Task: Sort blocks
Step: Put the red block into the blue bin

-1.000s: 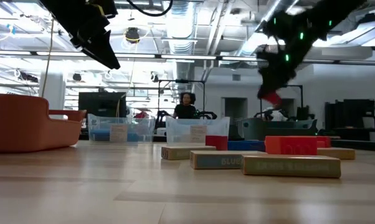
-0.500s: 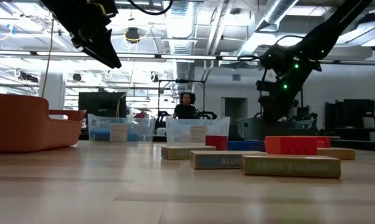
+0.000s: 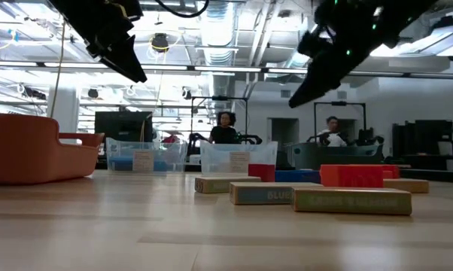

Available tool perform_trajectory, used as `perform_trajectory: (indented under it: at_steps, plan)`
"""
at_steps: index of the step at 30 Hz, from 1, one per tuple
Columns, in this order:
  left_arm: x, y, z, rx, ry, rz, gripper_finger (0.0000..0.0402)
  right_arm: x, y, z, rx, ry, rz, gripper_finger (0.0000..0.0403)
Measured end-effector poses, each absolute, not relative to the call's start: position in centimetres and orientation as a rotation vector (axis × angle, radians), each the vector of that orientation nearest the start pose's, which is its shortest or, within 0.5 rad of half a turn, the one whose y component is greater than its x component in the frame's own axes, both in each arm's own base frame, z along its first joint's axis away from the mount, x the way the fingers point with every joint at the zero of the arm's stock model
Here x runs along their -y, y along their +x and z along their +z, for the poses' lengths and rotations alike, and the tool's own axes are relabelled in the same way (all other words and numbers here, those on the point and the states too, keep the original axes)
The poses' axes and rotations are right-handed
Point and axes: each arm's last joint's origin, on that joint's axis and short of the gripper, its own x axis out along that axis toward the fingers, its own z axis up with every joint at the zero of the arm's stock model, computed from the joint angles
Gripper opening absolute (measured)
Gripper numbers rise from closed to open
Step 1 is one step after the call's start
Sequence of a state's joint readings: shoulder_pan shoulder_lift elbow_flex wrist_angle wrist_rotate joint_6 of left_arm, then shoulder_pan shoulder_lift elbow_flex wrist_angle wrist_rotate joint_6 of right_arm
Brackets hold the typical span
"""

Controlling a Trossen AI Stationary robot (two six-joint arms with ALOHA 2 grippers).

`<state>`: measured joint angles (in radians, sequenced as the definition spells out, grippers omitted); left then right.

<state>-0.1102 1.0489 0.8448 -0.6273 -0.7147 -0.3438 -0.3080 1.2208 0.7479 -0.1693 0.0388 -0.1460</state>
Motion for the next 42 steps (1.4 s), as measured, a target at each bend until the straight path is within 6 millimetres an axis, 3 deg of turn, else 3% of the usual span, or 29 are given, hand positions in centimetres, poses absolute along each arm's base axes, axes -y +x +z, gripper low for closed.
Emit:
perform_trajectory:
  at_steps: [5, 10, 19, 26, 34, 37, 42]
  plan:
    - [0.1, 20.5, 27.8, -0.628, 0.025, 0.690, 0.0240, 2.7, 27.3, 22.1, -0.765, -0.157, -0.055, 0.0296]
    - [0.1, 20.6, 28.0, -0.611, 0.028, 0.685, 0.0240, 0.8, 30.6, 21.1, -0.874, -0.286, 0.070, 0.0294]
    - [0.9, 19.5, 28.6, -0.592, 0.010, 0.646, 0.0240, 0.9, 35.3, 18.2, -1.128, -0.415, 0.214, 0.0296]
    - [0.7, 18.0, 29.0, -0.598, -0.023, 0.659, 0.0240, 0.8, 38.4, 18.2, -1.234, -0.497, 0.295, 0.0297]
    - [0.7, 17.7, 28.2, -0.654, -0.023, 0.677, 0.0240, 1.4, 39.7, 15.2, -1.374, -0.572, 0.358, 0.0297]
    - [0.7, 17.6, 27.7, -0.672, -0.014, 0.679, 0.0240, 1.5, 39.9, 14.9, -1.396, -0.632, 0.314, 0.0294]
    - [0.6, 17.5, 27.4, -0.687, -0.016, 0.687, 0.0240, 1.7, 39.7, 14.7, -1.427, -0.646, 0.304, 0.0249]
